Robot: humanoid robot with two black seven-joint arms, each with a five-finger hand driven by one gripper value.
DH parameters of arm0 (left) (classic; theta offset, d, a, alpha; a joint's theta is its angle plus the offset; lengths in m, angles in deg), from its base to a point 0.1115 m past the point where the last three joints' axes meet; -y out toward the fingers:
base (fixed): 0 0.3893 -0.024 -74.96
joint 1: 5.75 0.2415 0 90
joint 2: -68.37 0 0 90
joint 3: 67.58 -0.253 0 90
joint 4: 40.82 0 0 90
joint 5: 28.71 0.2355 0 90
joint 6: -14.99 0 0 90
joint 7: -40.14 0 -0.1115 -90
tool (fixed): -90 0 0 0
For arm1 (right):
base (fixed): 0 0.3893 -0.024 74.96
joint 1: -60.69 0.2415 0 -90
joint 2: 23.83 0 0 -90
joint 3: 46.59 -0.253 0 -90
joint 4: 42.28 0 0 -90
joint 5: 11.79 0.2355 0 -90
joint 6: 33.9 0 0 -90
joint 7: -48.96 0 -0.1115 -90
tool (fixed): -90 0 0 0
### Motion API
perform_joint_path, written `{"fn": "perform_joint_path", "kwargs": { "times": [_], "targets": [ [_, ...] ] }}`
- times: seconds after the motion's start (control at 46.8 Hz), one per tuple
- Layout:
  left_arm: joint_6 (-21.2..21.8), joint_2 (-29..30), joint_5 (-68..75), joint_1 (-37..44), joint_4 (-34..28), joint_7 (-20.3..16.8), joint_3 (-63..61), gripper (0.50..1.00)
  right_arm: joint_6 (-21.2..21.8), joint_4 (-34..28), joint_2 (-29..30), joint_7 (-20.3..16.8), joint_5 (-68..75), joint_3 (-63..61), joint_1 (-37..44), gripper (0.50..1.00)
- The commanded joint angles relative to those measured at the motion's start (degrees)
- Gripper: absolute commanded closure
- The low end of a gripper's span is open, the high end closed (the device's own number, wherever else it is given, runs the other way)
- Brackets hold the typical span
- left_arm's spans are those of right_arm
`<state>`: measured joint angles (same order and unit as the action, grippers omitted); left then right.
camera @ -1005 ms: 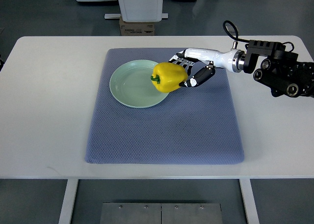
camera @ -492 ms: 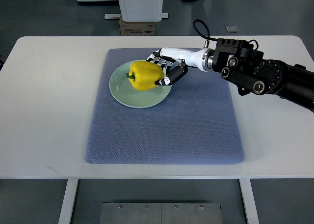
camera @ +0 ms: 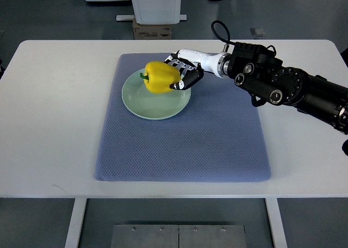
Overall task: Place yellow pepper on plate with right hand
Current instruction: 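Lower the pepper onto the green plate and open the right hand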
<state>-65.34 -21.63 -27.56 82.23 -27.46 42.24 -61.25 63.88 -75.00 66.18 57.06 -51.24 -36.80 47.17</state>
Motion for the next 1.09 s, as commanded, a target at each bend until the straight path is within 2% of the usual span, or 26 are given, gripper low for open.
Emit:
{"fn": "perform_joint_path", "kwargs": {
  "times": [0.0,0.62,0.834,1.069],
  "targets": [
    [0.0,0.0,0.0,0.0,0.0,0.0,0.0,0.5,-1.2,-0.1,0.0,-0.9,0.2,-0.2,-0.5,1.0],
    [0.0,0.0,0.0,0.0,0.0,0.0,0.0,0.5,-1.4,-1.5,0.0,-1.2,0.3,-0.3,-0.5,1.0],
    [0.0,0.0,0.0,0.0,0.0,0.0,0.0,0.5,-1.4,-4.9,0.0,-1.1,0.1,-0.2,-0.4,1.0],
    [0.0,0.0,0.0,0.0,0.0,0.0,0.0,0.5,-1.6,-5.3,0.0,-1.0,0.0,-0.1,-0.6,1.0]
  ]
}}
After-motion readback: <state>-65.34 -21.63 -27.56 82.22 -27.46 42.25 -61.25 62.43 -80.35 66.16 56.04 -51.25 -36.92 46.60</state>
